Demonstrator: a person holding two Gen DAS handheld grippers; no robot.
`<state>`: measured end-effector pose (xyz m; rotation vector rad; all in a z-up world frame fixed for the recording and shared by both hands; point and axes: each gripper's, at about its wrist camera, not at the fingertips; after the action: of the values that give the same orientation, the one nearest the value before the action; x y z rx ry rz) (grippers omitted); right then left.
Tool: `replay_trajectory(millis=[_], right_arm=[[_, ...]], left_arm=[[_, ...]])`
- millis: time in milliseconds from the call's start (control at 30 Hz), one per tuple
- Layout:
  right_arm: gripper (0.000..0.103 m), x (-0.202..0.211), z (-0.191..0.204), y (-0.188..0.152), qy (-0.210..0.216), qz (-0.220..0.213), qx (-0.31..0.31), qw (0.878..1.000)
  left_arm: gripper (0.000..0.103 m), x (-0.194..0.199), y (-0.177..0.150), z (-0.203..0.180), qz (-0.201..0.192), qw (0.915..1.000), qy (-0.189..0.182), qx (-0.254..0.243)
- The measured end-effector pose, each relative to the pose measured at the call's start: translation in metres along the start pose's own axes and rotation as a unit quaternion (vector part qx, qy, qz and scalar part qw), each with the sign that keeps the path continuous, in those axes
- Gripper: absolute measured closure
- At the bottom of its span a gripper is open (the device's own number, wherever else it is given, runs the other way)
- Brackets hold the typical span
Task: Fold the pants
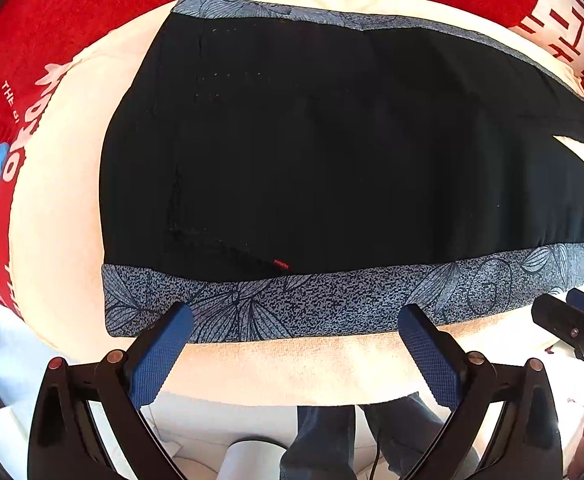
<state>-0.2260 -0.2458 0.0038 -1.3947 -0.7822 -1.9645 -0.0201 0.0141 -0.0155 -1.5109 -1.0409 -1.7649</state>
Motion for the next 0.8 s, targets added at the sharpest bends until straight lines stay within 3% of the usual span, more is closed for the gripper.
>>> replay_trajectory(millis=[233, 400, 433, 500, 533, 600, 633, 733, 800], right_arm=[[0.0, 0.0, -0.003, -0.01, 0.064, -0.001, -0.02, 0.998], [0.0, -0.007, -0.002, -0.017, 0.111, 0.003, -0.025, 0.994], [0.0, -0.009, -0.002, -0.02, 0.13, 0.004, -0.029, 0.991], [0.0, -0.018, -0.002, -0.024, 0.181, 0.009, -0.043, 0.982], [0.005, -0.024, -0.003, -0.027, 0.199, 0.012, -0.054, 0.978], [0.033, -0.04, -0.008, -0.033, 0.232, 0.023, -0.083, 0.969], [0.038, -0.046, -0.011, -0.036, 0.244, 0.026, -0.095, 0.965], [0.041, -0.066, -0.022, -0.044, 0.297, 0.022, -0.142, 0.944], [0.041, -0.075, -0.031, -0.047, 0.346, 0.008, -0.187, 0.919]], left_arm=[[0.0, 0.001, -0.01, 0.02, -0.009, 0.9966, -0.066, 0.047], [0.0, -0.003, -0.025, 0.029, -0.004, 0.9951, -0.074, 0.066], [0.0, -0.004, -0.027, 0.033, -0.007, 0.9931, -0.091, 0.074], [0.0, -0.006, -0.03, 0.04, -0.013, 0.9874, -0.126, 0.094], [0.0, -0.007, -0.035, 0.043, -0.013, 0.9853, -0.136, 0.102], [0.0, -0.011, -0.04, 0.045, 0.001, 0.9803, -0.158, 0.119], [0.0, -0.011, -0.038, 0.05, -0.005, 0.9758, -0.179, 0.125], [0.0, -0.011, -0.039, 0.058, 0.0, 0.9659, -0.217, 0.141], [0.0, -0.019, -0.037, 0.063, -0.005, 0.9637, -0.223, 0.147]])
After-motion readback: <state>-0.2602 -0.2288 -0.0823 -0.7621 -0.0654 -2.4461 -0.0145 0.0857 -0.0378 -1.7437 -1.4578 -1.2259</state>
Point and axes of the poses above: each gripper's, at about its wrist camera, not at the fingertips, and x roughly against the way its jaws point, z to its left, y to its top, and after that the axes turned 5 degrees about -z, right-handed
